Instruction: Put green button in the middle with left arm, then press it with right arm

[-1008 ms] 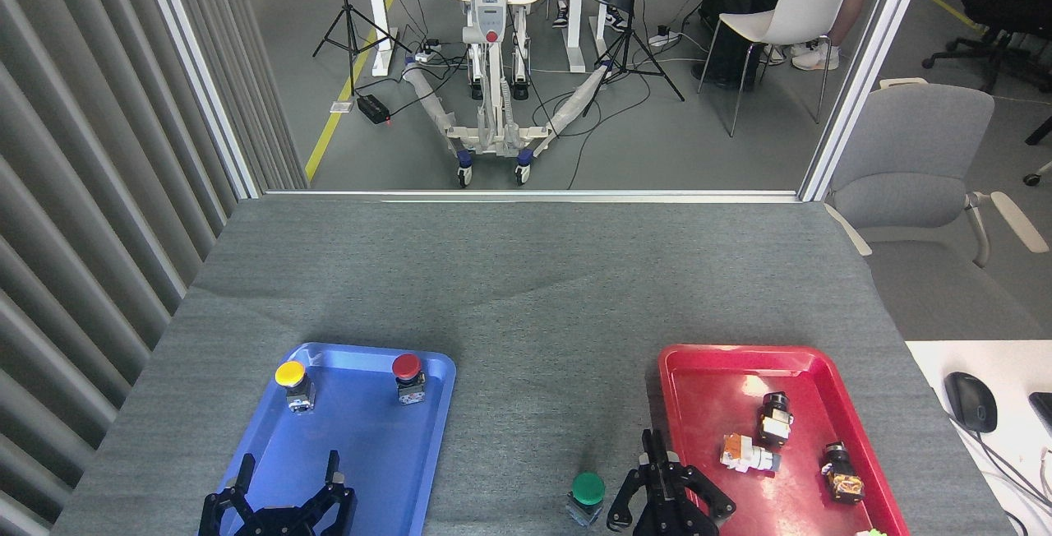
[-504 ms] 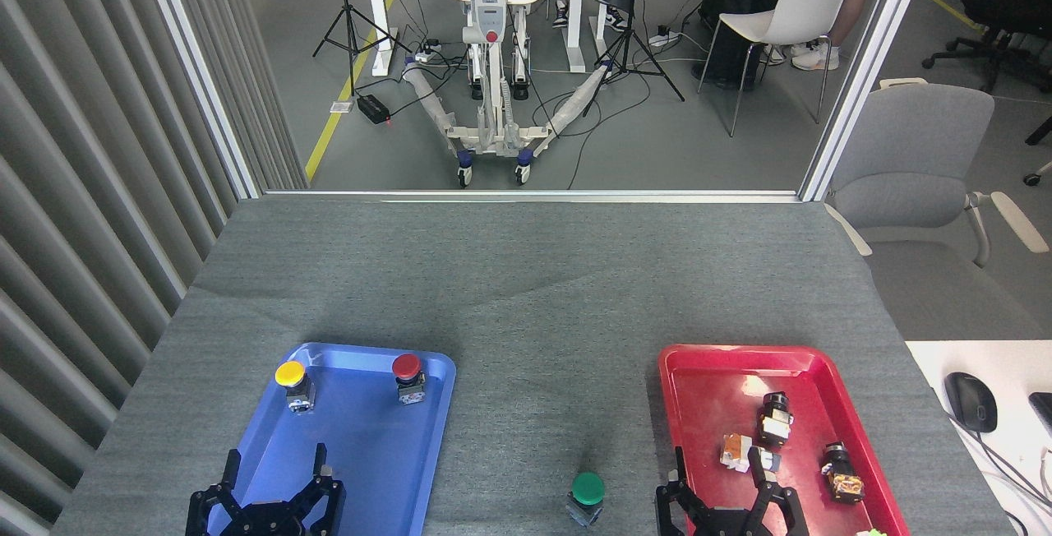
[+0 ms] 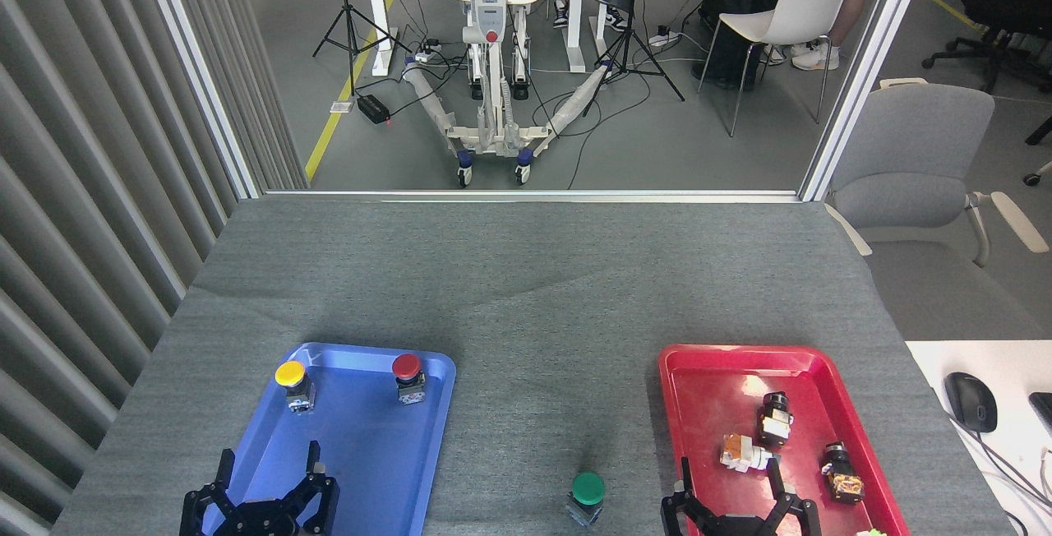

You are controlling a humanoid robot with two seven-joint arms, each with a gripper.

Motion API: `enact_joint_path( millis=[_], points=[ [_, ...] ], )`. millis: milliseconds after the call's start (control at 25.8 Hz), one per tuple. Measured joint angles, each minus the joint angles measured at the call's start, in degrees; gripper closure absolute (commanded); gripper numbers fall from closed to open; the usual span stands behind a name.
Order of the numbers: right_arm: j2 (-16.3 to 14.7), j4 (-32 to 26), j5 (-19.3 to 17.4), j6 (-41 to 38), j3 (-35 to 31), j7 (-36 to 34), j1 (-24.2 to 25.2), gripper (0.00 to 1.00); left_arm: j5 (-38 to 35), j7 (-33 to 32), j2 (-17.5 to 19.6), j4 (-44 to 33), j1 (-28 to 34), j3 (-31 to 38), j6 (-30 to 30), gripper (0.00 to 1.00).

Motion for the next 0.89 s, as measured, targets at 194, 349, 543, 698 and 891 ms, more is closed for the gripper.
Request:
enact_joint_path(
  millis=[194,349,543,698,891],
  points=[
    [-0.1,-0.2,-0.1,0.1,0.0,-0.1,0.2,0.00,0.1,-0.3,0.3,0.0,-0.1,0.1,-3.1,0.00],
    [-0.3,-0.6,-0.1,0.5,-0.1,-0.3,0.4,0.00,0.1,-0.4,0.4,0.0,-0.2,0.5,-6.6,0.00],
    [-0.6,-0.9,-0.1,0.6,-1.0,-0.4,0.8,0.00,0.2,-0.5,0.4,-0.2,-0.3,1.0,-8.3,0.00],
    [-0.8,-1.2,-1.2,0.6,-1.9,-0.5,1.2,0.00,0.2,-0.5,0.1,-0.5,-0.6,1.1,-9.9,0.00],
    [-1.4,-1.3,-3.0,0.2,-3.7,-0.7,1.5,0.00,0.4,-0.6,-0.1,-1.3,-1.3,1.1,-11.5,0.00]
  ],
)
